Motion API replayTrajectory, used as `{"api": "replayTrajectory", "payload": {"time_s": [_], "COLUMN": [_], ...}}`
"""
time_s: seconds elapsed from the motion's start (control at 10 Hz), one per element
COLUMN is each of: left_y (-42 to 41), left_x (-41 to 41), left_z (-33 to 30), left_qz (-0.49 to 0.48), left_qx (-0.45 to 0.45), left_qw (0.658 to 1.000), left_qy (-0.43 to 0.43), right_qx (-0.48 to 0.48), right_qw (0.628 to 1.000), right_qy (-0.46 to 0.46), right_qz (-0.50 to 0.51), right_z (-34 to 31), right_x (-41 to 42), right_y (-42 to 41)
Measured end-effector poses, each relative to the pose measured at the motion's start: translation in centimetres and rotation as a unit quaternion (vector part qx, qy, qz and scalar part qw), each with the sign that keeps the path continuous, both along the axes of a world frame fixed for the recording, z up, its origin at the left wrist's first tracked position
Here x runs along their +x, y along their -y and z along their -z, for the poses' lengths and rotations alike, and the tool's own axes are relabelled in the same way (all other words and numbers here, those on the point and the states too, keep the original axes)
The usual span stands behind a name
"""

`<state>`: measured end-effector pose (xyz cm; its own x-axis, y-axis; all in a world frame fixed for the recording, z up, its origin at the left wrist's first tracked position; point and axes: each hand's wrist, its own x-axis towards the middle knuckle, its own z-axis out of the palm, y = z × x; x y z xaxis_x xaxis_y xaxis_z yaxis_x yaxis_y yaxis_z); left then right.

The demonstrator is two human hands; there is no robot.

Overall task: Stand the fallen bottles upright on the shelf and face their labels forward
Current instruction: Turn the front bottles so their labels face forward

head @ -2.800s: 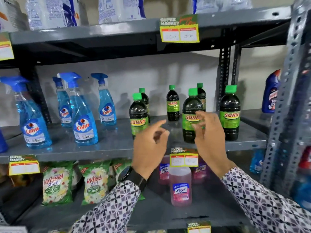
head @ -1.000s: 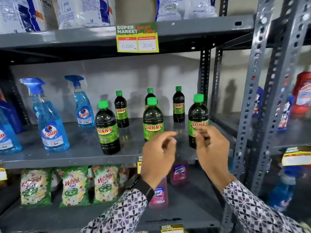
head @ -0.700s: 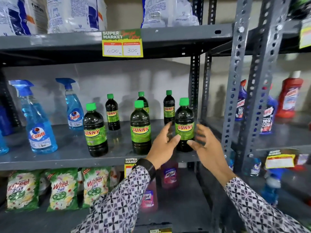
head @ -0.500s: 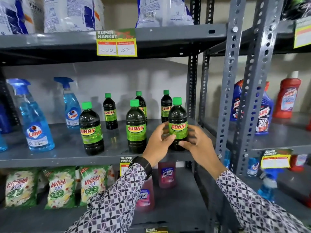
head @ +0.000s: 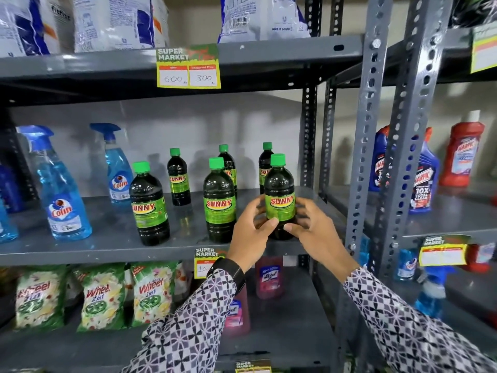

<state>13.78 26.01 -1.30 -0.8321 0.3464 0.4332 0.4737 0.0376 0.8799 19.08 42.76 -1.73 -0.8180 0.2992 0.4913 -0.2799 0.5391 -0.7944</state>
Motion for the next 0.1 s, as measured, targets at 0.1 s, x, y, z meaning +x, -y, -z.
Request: {"api": "replayTrajectory", "payload": {"time_s": [0.1], "left_y": [0.26], "left_x": [1.08], "left_z": [-0.35], "left_qz": [0.007], "left_qx": [-0.002], "left_qw": [1.0], "left_qy": [-0.002], "right_qx": [-0.003], "right_qw": [1.0], "right_qy": [-0.006], "right_qz": [-0.001], "right_z": [0.06], "right_x": [0.58], "right_y": [0.65]}}
